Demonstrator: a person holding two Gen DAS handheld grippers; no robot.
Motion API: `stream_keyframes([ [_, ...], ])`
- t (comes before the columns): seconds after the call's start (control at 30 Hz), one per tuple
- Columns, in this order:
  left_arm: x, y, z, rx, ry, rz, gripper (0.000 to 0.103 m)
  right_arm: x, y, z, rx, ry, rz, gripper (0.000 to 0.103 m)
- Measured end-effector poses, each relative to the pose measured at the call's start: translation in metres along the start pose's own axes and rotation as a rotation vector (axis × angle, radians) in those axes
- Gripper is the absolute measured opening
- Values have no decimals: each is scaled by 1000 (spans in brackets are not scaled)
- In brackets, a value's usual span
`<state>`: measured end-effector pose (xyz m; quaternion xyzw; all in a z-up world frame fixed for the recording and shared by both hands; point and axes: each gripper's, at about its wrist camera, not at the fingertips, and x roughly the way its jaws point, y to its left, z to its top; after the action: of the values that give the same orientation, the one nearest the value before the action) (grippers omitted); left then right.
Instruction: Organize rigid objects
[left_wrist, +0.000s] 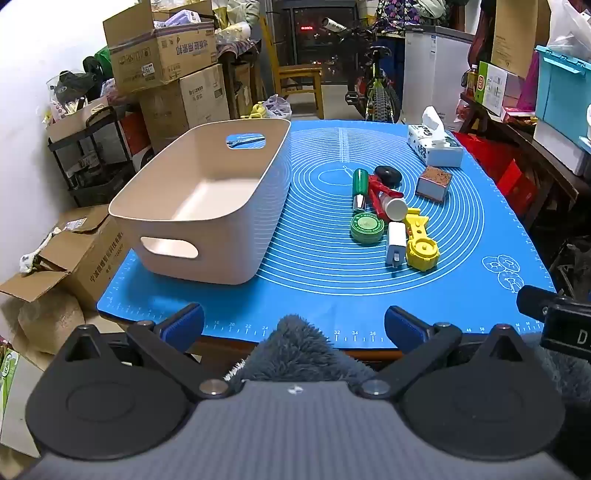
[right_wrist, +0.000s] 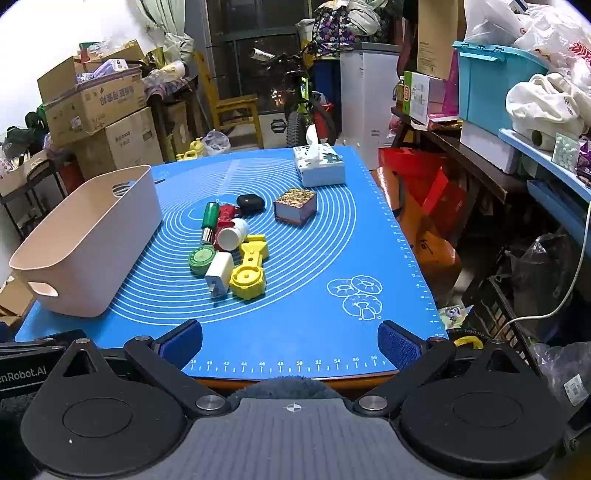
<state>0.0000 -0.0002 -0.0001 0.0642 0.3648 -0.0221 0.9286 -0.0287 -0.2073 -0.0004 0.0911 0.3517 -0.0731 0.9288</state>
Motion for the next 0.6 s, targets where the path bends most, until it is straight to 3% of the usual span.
stream_keyframes([
  [0.6,-1,4,2,-9,2,-13,103,-2,3,1,-15,-7,-4,101],
])
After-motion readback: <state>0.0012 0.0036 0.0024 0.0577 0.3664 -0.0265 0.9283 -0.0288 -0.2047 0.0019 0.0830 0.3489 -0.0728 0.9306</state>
